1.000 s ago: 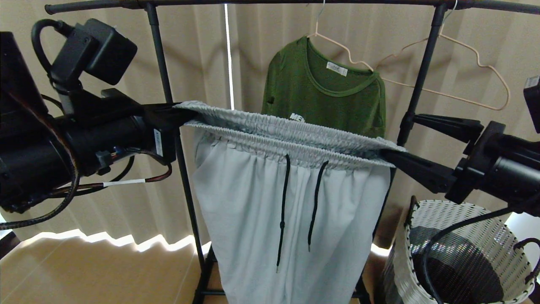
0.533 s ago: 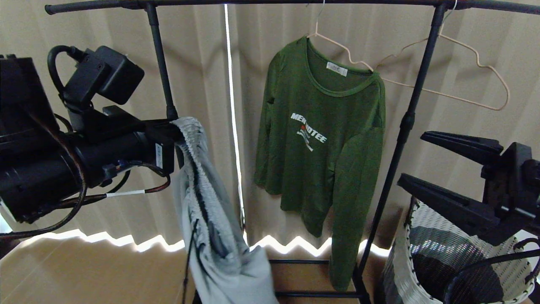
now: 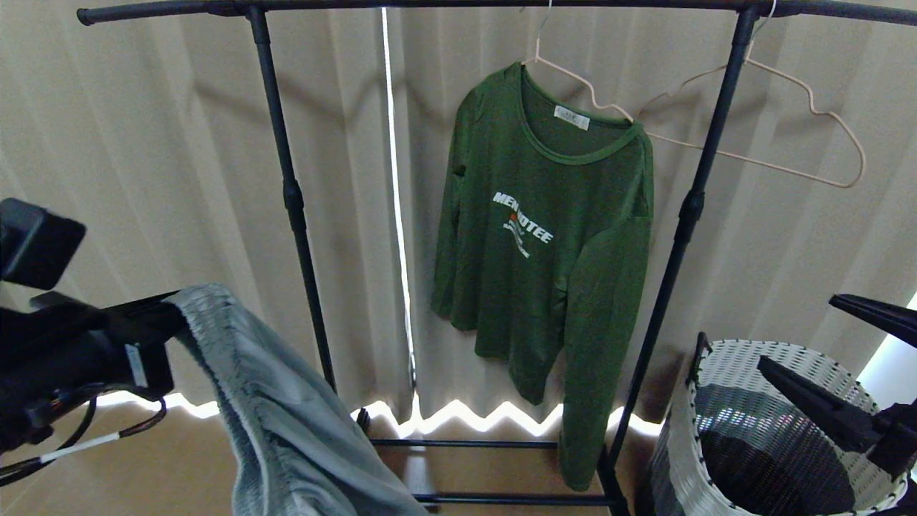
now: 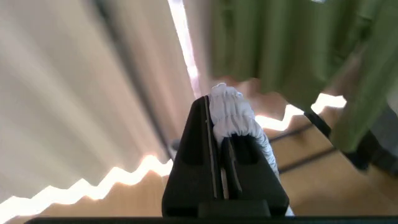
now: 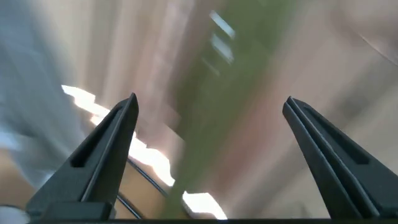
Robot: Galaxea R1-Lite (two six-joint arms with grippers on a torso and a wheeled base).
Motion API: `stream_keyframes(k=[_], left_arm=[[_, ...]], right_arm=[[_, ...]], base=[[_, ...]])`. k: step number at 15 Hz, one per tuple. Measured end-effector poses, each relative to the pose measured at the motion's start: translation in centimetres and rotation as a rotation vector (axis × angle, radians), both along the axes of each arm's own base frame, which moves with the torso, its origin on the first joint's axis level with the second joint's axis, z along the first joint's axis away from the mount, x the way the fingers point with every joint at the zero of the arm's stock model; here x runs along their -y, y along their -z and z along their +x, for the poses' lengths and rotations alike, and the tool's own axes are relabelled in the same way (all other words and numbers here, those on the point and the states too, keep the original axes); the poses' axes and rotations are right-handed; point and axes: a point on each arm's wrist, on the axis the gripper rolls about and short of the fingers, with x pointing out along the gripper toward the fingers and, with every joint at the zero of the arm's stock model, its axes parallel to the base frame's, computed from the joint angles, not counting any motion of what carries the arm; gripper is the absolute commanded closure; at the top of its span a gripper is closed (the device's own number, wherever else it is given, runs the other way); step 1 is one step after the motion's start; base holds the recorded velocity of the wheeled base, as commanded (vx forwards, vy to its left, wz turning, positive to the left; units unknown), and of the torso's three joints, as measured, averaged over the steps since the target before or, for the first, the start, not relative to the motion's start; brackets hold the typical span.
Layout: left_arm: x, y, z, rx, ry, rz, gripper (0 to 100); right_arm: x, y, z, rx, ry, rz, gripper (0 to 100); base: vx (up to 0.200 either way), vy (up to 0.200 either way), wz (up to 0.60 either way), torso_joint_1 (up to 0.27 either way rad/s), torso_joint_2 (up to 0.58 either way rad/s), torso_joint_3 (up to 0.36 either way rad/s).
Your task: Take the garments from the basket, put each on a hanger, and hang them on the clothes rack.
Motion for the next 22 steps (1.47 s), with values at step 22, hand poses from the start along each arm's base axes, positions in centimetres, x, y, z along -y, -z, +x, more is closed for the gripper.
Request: stream_keyframes(k=[22], left_arm=[[-2.0,2.2,-5.9,0.059,-0.07,-0.03,100]], right_arm=[[2.3,4.2,-4.3,-0.061,0.255,-0.007,0]], base=[[0.0,0.0,0.0,0.008,-0.04,-0.032]])
